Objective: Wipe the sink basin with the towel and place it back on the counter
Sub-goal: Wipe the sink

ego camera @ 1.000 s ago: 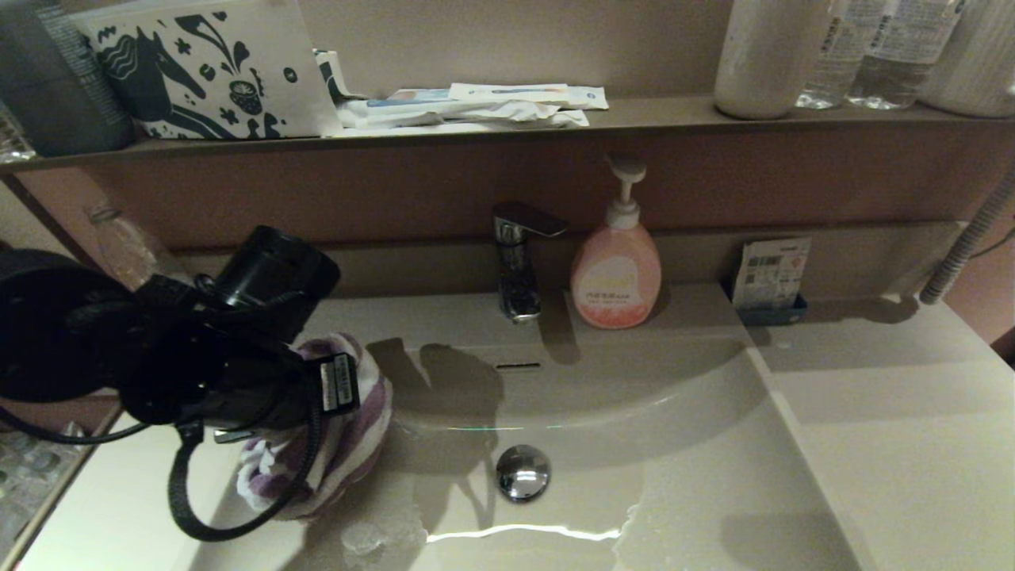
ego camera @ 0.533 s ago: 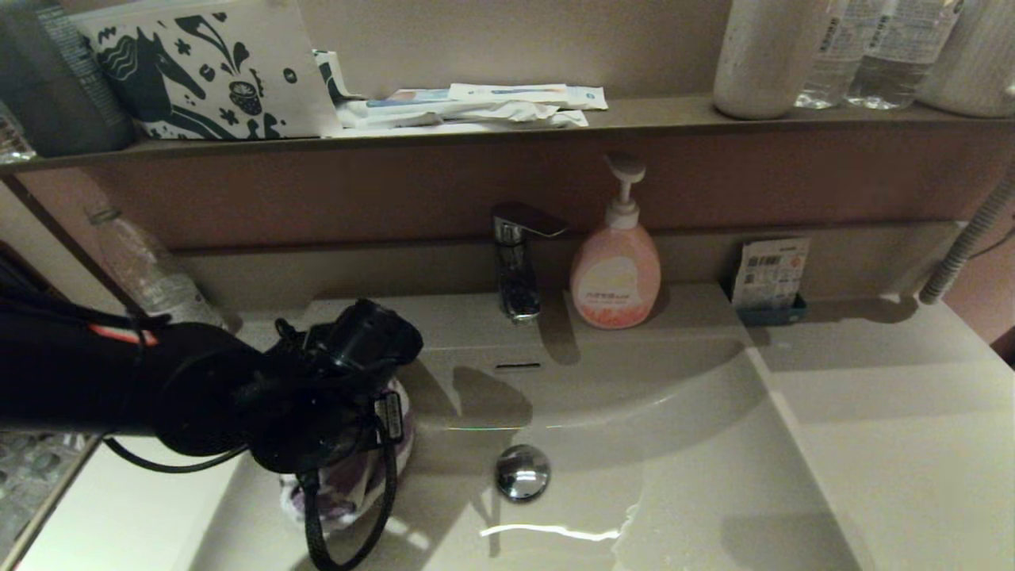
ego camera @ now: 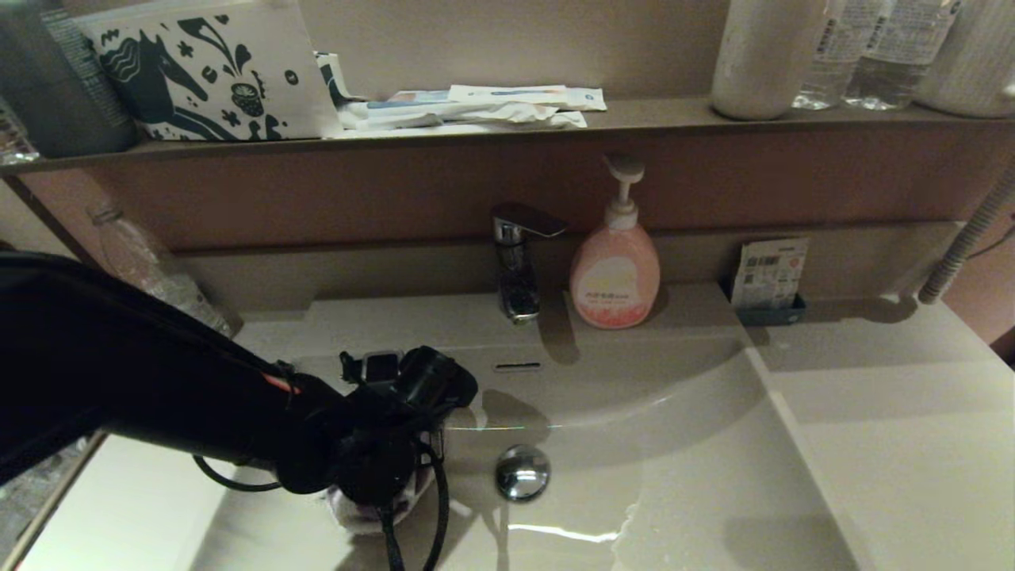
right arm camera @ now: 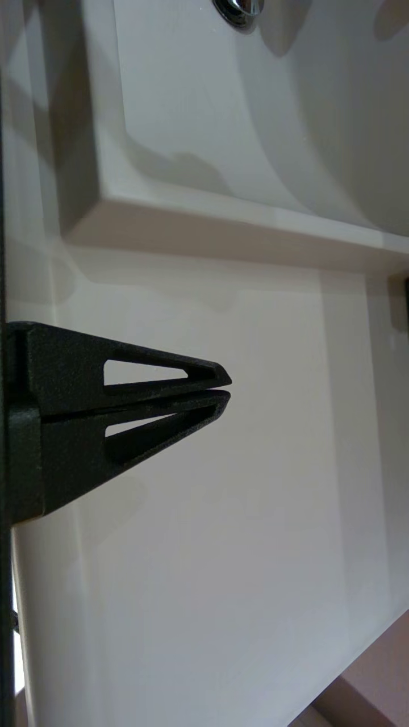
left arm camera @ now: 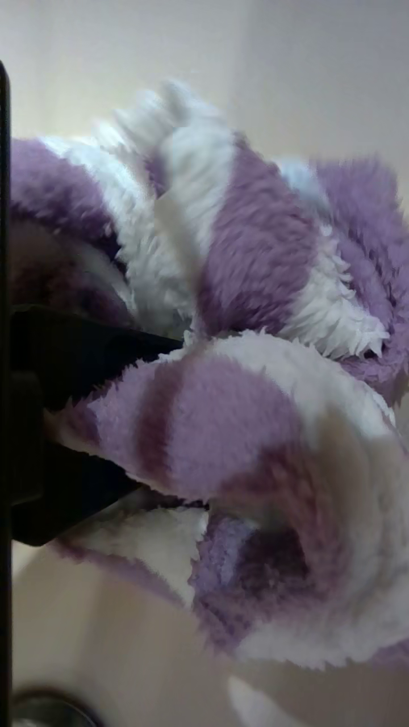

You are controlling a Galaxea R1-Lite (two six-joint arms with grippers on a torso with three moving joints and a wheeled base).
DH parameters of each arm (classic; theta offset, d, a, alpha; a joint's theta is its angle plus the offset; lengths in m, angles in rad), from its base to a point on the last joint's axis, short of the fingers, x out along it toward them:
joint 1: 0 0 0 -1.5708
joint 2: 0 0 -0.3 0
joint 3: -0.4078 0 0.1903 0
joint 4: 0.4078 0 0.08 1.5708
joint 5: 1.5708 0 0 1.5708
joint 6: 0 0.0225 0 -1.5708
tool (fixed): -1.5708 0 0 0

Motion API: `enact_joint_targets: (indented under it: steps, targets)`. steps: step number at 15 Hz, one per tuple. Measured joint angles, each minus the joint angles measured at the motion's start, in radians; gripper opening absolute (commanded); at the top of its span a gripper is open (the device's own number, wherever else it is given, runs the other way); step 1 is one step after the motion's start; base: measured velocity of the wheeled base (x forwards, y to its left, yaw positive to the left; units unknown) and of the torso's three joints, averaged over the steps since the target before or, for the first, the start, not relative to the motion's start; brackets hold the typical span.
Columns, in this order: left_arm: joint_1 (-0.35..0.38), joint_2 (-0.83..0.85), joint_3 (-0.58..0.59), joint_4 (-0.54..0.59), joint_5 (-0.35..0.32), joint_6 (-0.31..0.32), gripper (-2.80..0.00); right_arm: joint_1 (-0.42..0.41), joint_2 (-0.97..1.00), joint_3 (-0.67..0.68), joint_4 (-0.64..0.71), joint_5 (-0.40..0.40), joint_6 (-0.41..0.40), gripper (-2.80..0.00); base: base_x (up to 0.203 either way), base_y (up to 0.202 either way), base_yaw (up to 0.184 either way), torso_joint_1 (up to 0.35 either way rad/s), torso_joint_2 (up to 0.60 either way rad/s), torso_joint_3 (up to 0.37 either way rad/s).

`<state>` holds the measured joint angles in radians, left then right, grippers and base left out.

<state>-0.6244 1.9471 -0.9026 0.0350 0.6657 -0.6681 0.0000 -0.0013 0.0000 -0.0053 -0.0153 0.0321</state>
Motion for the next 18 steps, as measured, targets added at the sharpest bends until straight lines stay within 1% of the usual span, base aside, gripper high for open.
enact_joint_targets:
  steps: [1,3,4,8,11,12,15,18]
  targets:
    - [-0.009,0.018,0.0,-0.02,-0.008,0.0,-2.8,0.0,0.0,0.0,0.0,0.0,0.0,-2.8,0.0,0.0,0.0,0.0,0.0,0.0]
    - [-0.033,0.042,-0.013,-0.029,-0.068,-0.002,-2.8,0.0,0.0,0.0,0.0,0.0,0.0,-2.8,0.0,0.0,0.0,0.0,0.0,0.0]
    - [-0.043,0.05,-0.027,-0.026,-0.085,-0.008,-2.8,0.0,0.0,0.0,0.0,0.0,0.0,-2.8,0.0,0.0,0.0,0.0,0.0,0.0]
    - [-0.111,0.099,-0.093,-0.019,-0.09,-0.05,-2.8,0.0,0.0,0.0,0.0,0.0,0.0,-2.8,0.0,0.0,0.0,0.0,0.0,0.0]
    - [-0.16,0.135,-0.154,-0.012,-0.09,-0.05,-2.8,0.0,0.0,0.0,-0.001,0.0,0.0,-2.8,0.0,0.0,0.0,0.0,0.0,0.0]
    - [-0.171,0.143,-0.173,-0.011,-0.102,-0.049,-2.8,0.0,0.0,0.0,0.0,0.0,0.0,-2.8,0.0,0.0,0.0,0.0,0.0,0.0]
    - [-0.189,0.157,-0.247,0.0,-0.176,-0.05,-2.8,0.0,0.0,0.0,0.0,0.0,0.0,-2.8,0.0,0.0,0.0,0.0,0.0,0.0]
    - [-0.222,0.179,-0.315,-0.008,-0.183,-0.049,-2.8,0.0,0.0,0.0,0.0,0.0,0.0,-2.8,0.0,0.0,0.0,0.0,0.0,0.0]
